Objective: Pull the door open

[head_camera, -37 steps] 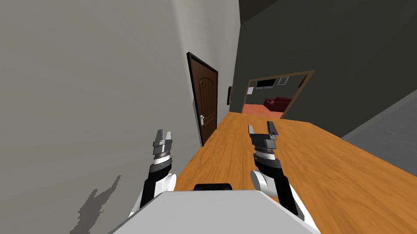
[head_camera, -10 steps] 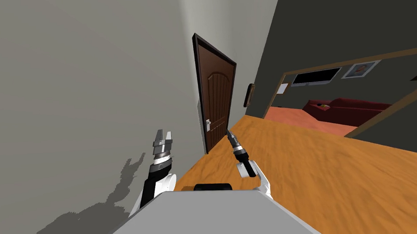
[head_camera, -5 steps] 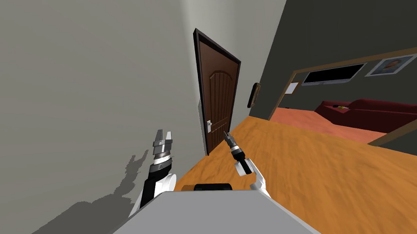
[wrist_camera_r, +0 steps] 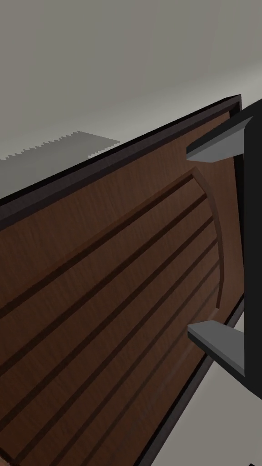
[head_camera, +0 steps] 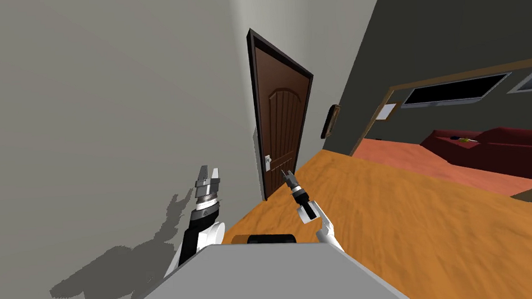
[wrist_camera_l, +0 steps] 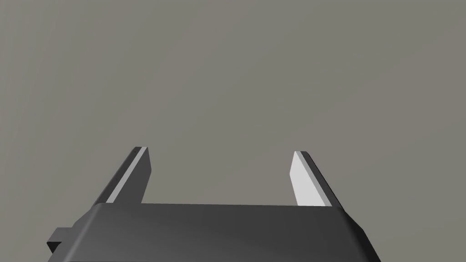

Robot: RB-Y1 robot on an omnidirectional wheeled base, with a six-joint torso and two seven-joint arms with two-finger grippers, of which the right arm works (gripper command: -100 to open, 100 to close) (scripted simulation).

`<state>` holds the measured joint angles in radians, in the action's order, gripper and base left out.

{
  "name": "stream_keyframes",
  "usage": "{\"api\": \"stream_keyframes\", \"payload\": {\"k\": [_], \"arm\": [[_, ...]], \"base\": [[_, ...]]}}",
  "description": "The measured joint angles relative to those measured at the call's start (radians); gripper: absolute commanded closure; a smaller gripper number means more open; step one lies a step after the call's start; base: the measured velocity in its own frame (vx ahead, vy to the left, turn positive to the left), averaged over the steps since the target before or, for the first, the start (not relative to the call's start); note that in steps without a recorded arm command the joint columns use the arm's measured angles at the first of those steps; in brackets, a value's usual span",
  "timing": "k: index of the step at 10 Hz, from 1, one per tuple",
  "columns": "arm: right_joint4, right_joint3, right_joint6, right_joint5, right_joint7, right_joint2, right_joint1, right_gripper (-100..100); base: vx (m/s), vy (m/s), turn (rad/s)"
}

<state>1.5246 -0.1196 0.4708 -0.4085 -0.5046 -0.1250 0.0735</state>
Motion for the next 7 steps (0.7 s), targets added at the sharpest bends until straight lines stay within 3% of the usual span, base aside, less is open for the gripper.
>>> {"api": "stream_keyframes", "payload": {"k": [6, 7], "arm": [[-0.127, -0.024, -0.009, -0.069, -0.106, -0.004, -0.072, -100], [-0.172, -0.026, -0.005, -0.086, -0.135, 0.001, -0.095, -100]], "base": [[0.086, -0.068, 0.090], [0.145, -0.090, 0.170]]}}
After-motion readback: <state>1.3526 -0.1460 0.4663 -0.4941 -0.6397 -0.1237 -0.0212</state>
